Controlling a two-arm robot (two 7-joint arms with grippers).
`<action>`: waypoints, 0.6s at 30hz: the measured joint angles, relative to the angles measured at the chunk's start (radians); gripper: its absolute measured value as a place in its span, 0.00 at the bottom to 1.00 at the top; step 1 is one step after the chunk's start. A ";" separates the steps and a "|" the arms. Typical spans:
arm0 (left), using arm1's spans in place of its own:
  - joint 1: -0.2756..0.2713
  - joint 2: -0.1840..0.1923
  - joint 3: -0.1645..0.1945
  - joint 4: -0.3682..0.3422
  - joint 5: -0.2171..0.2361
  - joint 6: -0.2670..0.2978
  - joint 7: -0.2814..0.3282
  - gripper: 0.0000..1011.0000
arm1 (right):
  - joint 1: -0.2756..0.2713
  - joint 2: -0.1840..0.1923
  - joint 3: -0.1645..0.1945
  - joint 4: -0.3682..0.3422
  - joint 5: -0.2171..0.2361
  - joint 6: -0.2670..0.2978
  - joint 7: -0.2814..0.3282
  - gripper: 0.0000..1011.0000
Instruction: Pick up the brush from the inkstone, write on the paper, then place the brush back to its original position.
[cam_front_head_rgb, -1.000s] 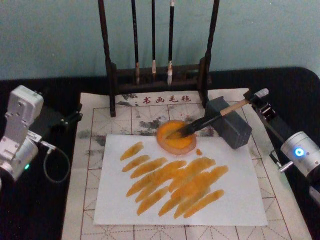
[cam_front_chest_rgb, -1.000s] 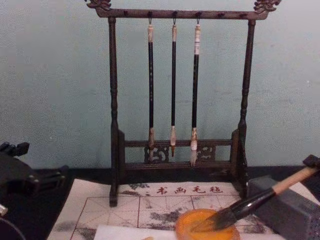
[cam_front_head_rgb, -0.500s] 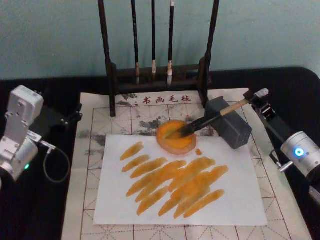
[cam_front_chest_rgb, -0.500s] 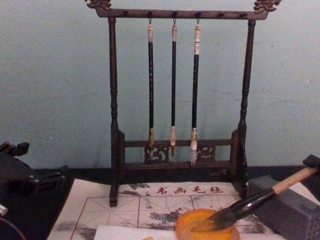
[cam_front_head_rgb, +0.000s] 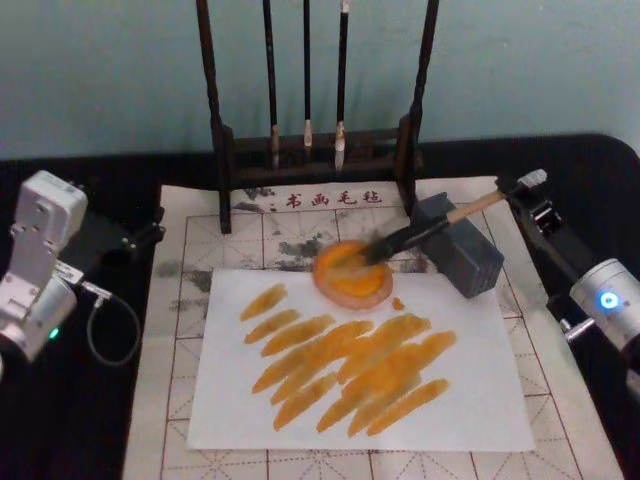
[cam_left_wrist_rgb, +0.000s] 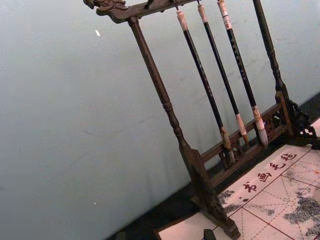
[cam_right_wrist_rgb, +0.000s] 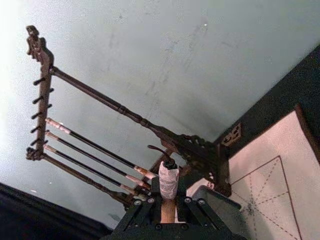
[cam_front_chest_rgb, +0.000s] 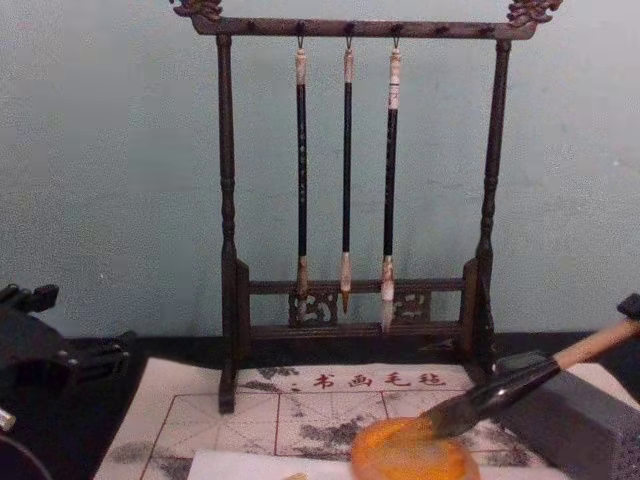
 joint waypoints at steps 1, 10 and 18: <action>0.000 0.000 0.000 0.000 0.000 0.000 0.000 0.99 | -0.001 0.003 -0.002 -0.004 0.006 0.000 0.001 0.18; 0.000 0.000 0.000 0.000 0.000 0.000 0.000 0.99 | 0.001 0.027 -0.019 -0.028 0.024 -0.002 0.013 0.18; 0.000 0.000 0.000 0.000 0.000 0.000 0.000 0.99 | 0.014 0.055 -0.048 -0.057 0.027 -0.004 0.036 0.18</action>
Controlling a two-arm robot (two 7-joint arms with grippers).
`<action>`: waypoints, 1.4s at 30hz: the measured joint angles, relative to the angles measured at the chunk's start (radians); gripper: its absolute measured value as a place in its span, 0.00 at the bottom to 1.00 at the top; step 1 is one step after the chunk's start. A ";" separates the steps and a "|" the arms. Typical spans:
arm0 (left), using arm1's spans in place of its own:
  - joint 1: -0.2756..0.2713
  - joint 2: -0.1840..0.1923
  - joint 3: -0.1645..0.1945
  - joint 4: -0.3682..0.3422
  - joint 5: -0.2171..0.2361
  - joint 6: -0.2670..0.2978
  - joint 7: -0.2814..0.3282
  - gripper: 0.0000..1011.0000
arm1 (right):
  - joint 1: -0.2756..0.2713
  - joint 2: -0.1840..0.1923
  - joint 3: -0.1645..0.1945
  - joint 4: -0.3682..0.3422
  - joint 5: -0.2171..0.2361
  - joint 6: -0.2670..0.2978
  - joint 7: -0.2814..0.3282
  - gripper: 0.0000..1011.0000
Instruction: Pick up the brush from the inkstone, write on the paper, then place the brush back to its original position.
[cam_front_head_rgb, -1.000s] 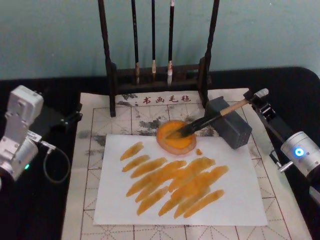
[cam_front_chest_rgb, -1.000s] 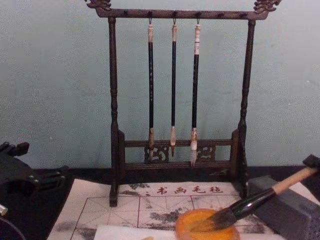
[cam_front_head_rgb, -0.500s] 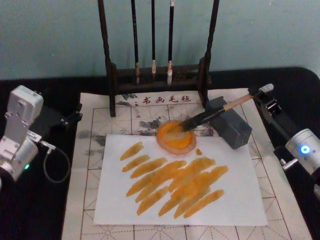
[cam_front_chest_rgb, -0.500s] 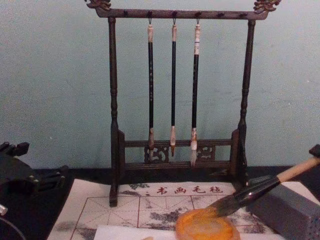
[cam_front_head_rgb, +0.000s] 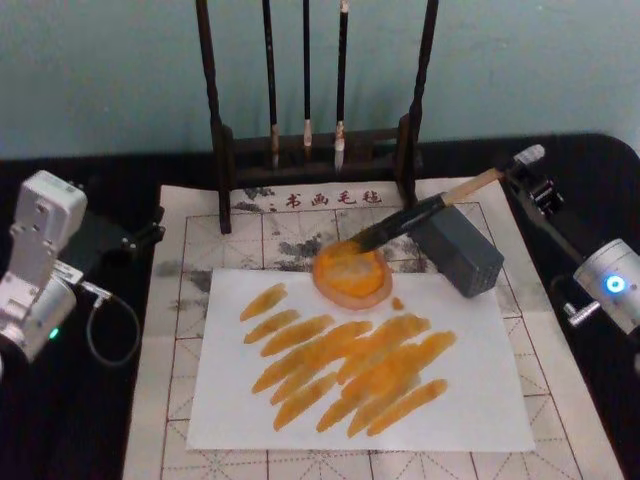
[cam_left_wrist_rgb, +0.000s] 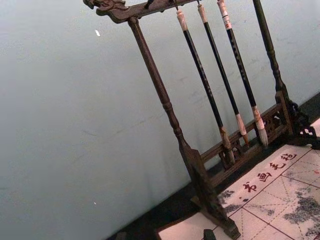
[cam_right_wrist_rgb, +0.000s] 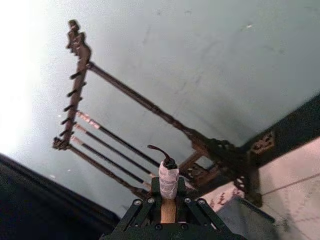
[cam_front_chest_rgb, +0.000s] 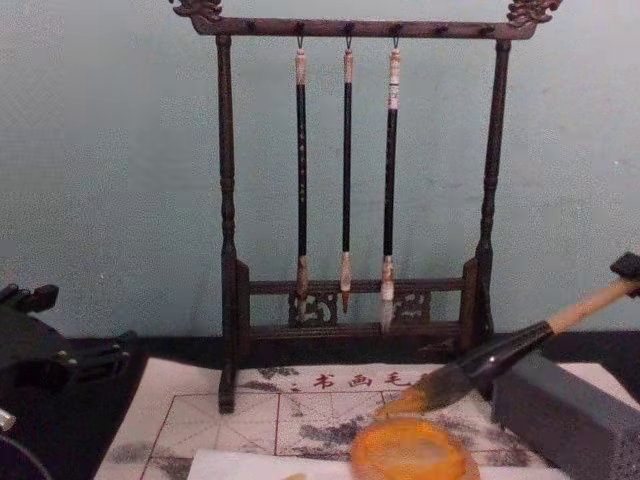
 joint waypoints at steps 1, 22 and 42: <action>0.000 0.000 0.000 0.000 0.000 0.000 0.000 0.99 | 0.001 0.002 -0.003 -0.002 0.000 0.000 0.002 0.18; 0.000 0.000 0.000 0.000 0.000 0.000 0.000 0.99 | 0.089 0.024 -0.142 0.022 -0.044 0.015 0.048 0.18; 0.000 0.000 0.000 0.000 0.000 0.000 0.000 0.99 | 0.175 0.025 -0.261 0.073 -0.059 0.051 0.106 0.18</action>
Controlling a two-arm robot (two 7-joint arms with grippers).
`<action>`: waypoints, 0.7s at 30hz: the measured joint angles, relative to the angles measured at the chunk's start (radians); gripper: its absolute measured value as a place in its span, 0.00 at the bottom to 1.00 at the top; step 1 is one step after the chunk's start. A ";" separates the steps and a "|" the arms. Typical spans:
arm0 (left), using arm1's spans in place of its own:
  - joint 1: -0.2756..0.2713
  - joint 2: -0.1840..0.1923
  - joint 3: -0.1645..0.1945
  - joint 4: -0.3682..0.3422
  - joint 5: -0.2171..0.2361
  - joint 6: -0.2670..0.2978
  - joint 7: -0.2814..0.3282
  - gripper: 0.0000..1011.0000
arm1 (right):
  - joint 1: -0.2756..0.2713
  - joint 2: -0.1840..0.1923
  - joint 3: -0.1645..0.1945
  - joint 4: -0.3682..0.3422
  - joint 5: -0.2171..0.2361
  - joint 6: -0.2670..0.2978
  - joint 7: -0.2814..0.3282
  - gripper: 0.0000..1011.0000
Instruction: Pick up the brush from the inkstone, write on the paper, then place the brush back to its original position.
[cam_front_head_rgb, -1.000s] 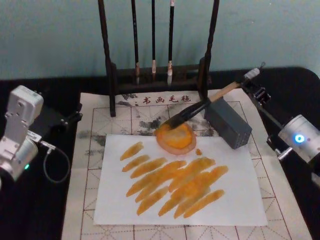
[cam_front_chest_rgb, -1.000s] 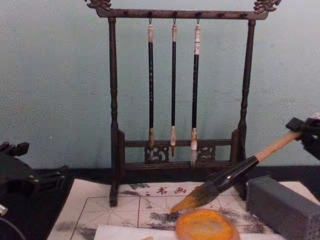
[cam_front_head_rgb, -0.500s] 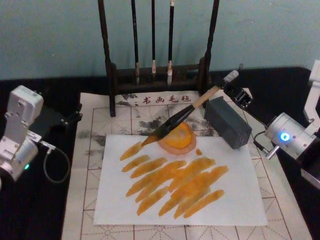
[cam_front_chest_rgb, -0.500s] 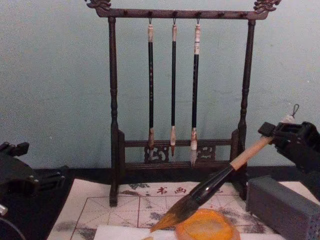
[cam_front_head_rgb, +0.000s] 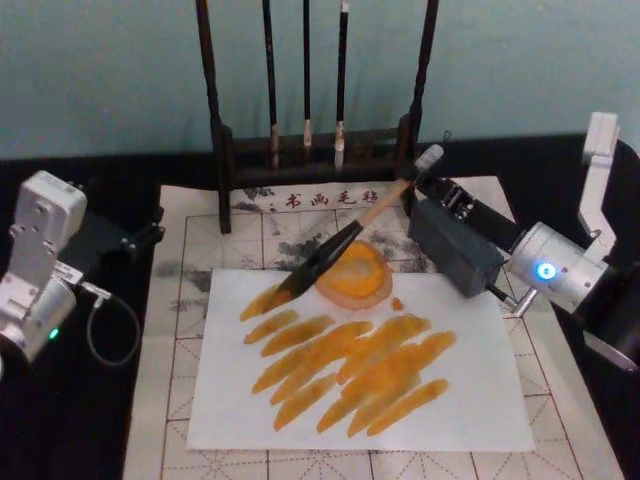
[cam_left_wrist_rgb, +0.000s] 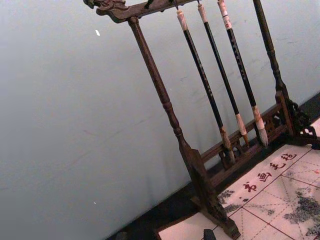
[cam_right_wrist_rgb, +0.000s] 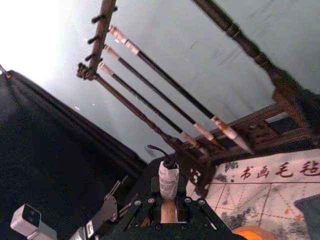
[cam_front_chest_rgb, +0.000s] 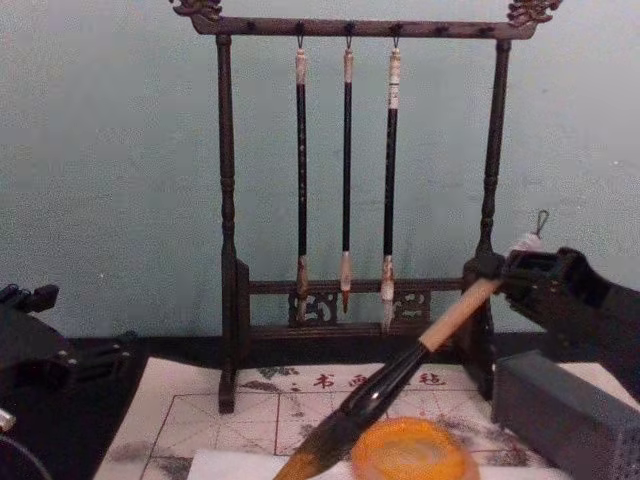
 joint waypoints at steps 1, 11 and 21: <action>0.000 0.000 0.000 0.000 0.000 0.000 0.000 0.99 | 0.002 -0.001 -0.003 0.001 0.000 0.001 0.001 0.18; 0.000 0.000 0.000 0.000 0.000 0.000 0.000 0.99 | 0.035 -0.015 -0.061 0.006 -0.011 0.009 0.003 0.18; 0.000 0.000 0.000 0.000 0.000 0.000 0.000 0.99 | 0.064 -0.032 -0.114 0.017 -0.038 0.013 0.004 0.18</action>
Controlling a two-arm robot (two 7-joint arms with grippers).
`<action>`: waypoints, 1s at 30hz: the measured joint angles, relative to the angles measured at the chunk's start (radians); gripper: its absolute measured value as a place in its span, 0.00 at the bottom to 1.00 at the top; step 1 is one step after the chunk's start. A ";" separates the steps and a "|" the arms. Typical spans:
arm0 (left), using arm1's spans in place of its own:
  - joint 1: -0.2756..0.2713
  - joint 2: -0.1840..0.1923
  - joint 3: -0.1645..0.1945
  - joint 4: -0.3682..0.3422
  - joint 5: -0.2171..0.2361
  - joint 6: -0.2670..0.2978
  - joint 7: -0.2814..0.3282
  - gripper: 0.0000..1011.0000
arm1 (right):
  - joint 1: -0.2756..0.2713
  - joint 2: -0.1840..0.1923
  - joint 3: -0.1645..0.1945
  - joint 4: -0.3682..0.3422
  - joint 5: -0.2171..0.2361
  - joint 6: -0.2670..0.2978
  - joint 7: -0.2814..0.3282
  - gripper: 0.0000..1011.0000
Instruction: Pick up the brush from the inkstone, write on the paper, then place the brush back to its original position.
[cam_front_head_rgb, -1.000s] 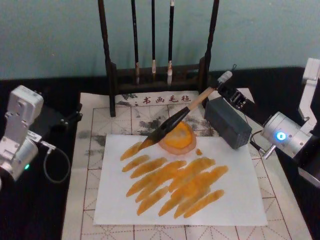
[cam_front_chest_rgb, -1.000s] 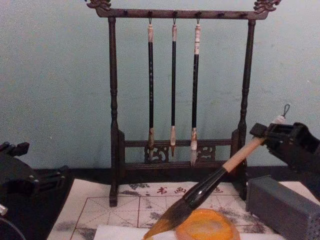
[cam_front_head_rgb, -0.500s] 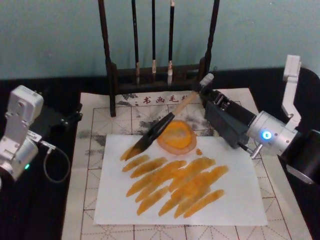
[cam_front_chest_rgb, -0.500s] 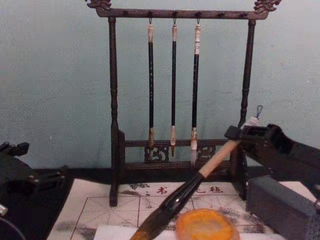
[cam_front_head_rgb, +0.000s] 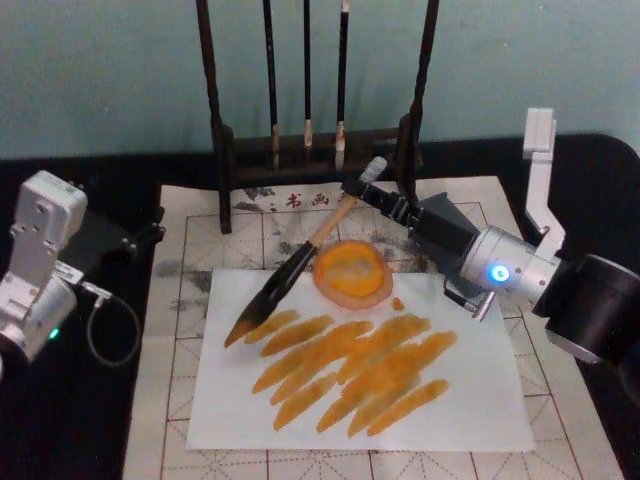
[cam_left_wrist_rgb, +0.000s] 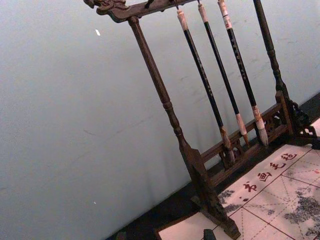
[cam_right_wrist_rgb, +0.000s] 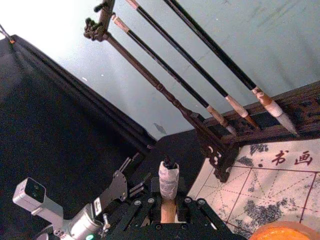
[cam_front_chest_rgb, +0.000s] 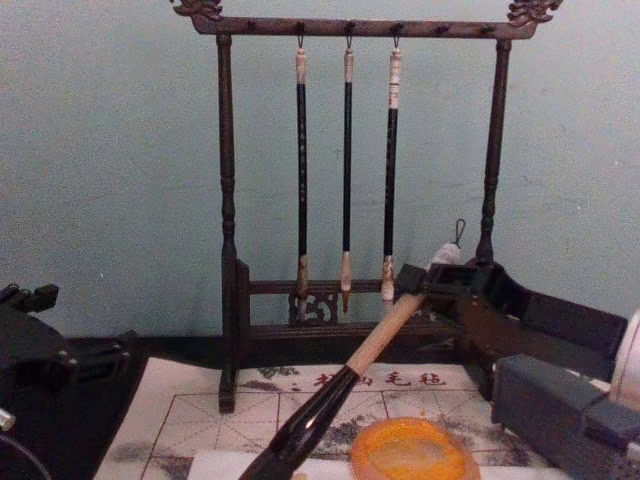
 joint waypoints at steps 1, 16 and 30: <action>0.000 0.000 0.000 0.000 0.000 0.000 0.000 0.99 | 0.001 -0.001 -0.002 0.001 -0.001 0.000 0.000 0.18; 0.000 0.000 0.000 0.000 0.000 0.000 0.000 0.99 | 0.028 -0.018 -0.036 0.021 -0.027 0.006 0.013 0.18; 0.000 0.000 0.000 0.000 0.000 0.000 0.000 0.99 | 0.047 -0.033 -0.066 0.025 -0.072 0.005 0.020 0.18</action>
